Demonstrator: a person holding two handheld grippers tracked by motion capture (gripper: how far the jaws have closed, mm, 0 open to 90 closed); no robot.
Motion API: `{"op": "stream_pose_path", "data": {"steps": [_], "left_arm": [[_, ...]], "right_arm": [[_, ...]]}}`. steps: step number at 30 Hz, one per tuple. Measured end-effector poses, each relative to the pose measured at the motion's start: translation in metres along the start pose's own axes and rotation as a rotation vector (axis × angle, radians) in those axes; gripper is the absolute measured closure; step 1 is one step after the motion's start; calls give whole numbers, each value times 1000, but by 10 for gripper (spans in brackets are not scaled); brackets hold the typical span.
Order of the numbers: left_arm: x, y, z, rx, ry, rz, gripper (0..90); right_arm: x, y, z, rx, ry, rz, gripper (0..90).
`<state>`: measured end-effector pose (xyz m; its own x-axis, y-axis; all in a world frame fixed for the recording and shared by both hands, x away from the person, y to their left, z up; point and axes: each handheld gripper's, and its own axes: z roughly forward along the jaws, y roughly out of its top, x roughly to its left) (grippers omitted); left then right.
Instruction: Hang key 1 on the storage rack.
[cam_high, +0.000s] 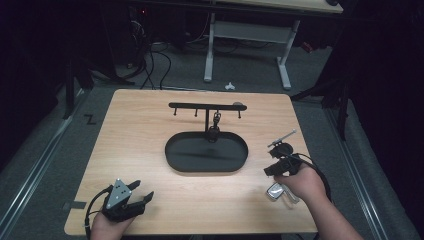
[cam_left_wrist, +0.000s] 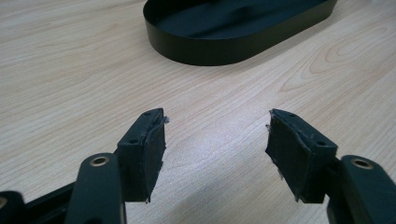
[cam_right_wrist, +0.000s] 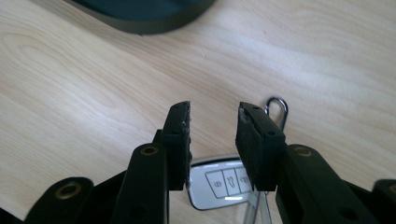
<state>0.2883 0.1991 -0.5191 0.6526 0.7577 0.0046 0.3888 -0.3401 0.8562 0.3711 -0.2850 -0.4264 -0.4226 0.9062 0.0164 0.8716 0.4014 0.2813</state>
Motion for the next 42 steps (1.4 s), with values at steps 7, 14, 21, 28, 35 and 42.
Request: {"op": "stream_pose_path", "data": {"steps": [7,14,21,28,35,42], "left_arm": [[0,0,0,0,-2,0,374],[1,0,0,0,-2,0,374],[2,0,-1,-1,-1,-3,374],[3,0,-2,-4,0,-7,374],[3,0,-1,-5,2,-6,374],[3,-1,-1,-4,1,-7,374]], "right_arm": [[-16,-12,12,28,-18,37,635],[-26,-14,22,60,-40,59,611],[-31,-4,34,83,-58,73,598],[-37,2,46,123,-59,88,596],[-42,1,55,166,-44,110,612],[-41,-1,61,184,-37,105,642]]}}
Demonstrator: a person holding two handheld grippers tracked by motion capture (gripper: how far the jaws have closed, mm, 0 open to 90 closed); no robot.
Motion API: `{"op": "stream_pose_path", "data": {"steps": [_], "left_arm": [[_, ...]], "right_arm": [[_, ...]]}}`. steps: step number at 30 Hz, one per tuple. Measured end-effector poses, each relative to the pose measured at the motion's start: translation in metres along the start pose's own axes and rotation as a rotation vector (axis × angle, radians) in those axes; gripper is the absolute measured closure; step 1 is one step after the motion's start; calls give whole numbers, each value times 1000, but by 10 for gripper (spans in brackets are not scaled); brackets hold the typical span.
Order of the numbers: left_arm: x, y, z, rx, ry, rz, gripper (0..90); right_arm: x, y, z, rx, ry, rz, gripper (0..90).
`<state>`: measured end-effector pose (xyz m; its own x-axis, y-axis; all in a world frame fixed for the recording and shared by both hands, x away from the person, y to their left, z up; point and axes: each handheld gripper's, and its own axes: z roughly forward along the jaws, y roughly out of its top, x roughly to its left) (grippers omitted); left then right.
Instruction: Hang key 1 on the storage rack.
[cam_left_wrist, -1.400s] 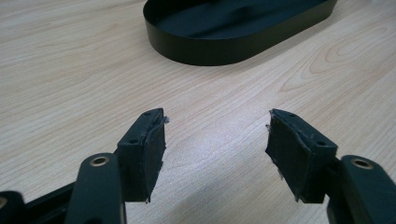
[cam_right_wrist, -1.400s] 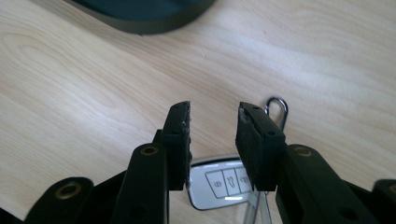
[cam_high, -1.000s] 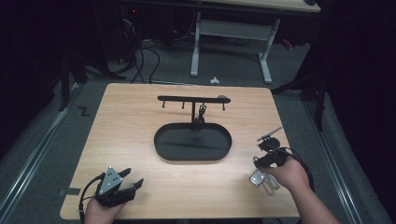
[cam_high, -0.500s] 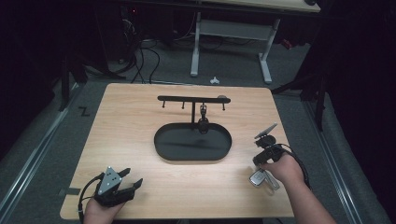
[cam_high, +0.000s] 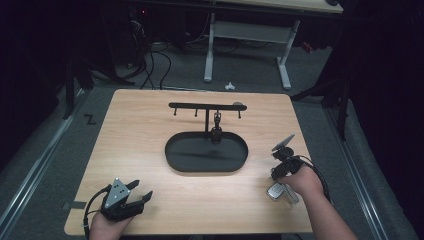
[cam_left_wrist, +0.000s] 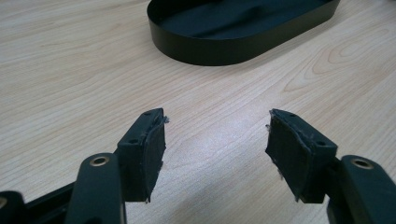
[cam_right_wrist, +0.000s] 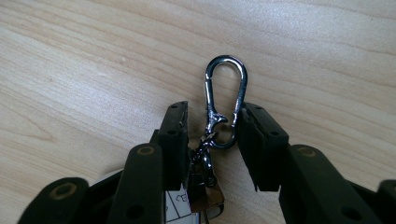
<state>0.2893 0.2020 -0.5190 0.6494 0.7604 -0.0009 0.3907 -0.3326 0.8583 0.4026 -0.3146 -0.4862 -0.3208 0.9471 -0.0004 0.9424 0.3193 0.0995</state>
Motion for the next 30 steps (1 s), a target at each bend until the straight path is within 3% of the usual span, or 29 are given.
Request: {"op": "stream_pose_path", "data": {"steps": [10,30], "left_arm": [[0,0,0,1,1,-1,374],[1,0,-1,-1,3,0,374]], "right_arm": [[1,2,1,-2,-9,-13,733],[6,4,-4,-19,-16,-33,815]]}}
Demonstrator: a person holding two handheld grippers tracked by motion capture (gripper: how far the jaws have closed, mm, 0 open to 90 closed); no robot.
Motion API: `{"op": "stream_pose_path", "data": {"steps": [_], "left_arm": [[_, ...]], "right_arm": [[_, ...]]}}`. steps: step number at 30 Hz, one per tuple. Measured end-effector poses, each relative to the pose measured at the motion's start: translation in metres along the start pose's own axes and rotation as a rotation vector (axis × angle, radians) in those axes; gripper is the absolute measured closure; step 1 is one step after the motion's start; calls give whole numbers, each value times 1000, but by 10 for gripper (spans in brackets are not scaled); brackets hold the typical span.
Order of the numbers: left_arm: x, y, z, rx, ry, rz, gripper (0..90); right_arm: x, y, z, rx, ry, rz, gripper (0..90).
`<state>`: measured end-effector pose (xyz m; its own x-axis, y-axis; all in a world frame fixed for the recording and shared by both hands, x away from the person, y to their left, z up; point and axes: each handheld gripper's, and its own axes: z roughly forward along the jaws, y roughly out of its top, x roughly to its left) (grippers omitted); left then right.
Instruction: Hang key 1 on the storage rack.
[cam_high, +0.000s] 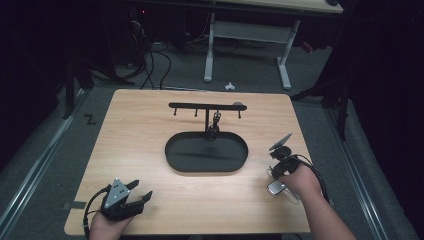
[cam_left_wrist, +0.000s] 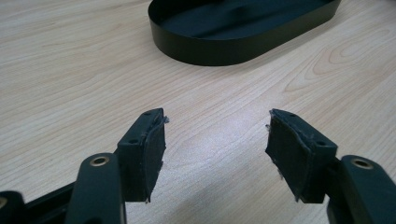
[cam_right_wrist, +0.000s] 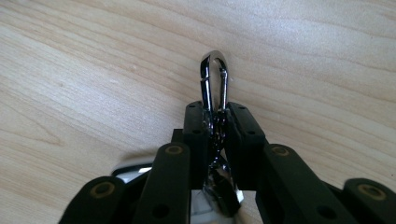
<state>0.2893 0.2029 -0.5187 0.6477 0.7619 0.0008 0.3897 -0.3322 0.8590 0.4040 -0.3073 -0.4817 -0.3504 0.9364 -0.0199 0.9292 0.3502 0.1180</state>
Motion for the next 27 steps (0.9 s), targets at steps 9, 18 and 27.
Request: {"op": "stream_pose_path", "data": {"steps": [9,18,27], "left_arm": [[0,0,0,1,-1,-2,374],[-1,0,1,1,-3,-1,375],[-1,0,1,2,-6,1,375]], "right_arm": [[3,0,-4,-19,0,-14,817],[4,-2,-27,-40,30,-29,817],[16,-1,-61,-76,48,-61,817]]}}
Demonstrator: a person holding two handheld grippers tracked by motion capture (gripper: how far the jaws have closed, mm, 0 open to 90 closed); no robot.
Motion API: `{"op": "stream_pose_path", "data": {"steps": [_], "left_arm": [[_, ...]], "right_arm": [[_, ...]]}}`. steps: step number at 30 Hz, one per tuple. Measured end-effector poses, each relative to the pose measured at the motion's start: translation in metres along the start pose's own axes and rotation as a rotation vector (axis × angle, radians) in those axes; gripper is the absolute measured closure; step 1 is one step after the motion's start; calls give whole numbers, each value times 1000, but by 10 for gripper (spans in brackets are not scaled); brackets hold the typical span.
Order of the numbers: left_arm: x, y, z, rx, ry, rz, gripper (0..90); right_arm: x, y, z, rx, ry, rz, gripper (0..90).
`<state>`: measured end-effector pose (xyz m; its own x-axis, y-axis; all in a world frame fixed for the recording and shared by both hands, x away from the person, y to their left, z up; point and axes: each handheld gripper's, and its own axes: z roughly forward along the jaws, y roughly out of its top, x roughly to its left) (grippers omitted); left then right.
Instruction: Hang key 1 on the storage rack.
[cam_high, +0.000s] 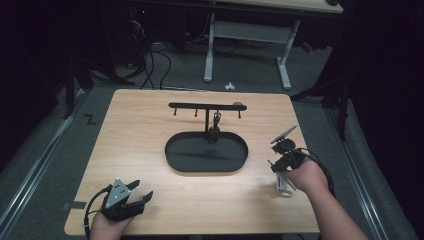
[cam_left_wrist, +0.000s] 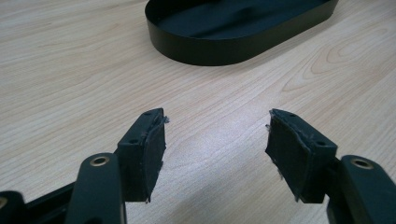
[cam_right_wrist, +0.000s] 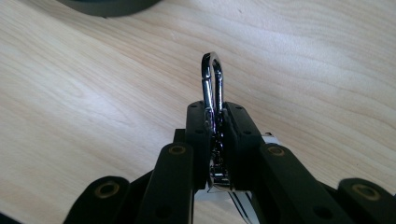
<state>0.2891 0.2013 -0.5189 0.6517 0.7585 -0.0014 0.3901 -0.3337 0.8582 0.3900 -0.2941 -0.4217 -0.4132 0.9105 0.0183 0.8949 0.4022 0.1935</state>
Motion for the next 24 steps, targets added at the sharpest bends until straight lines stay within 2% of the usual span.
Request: {"op": "stream_pose_path", "data": {"steps": [8,24], "left_arm": [[0,0,0,-1,-2,-2,375],[0,0,0,1,-6,-1,375]], "right_arm": [[8,6,-21,-25,-4,-18,817],[22,20,-41,-38,-8,-45,817]]}}
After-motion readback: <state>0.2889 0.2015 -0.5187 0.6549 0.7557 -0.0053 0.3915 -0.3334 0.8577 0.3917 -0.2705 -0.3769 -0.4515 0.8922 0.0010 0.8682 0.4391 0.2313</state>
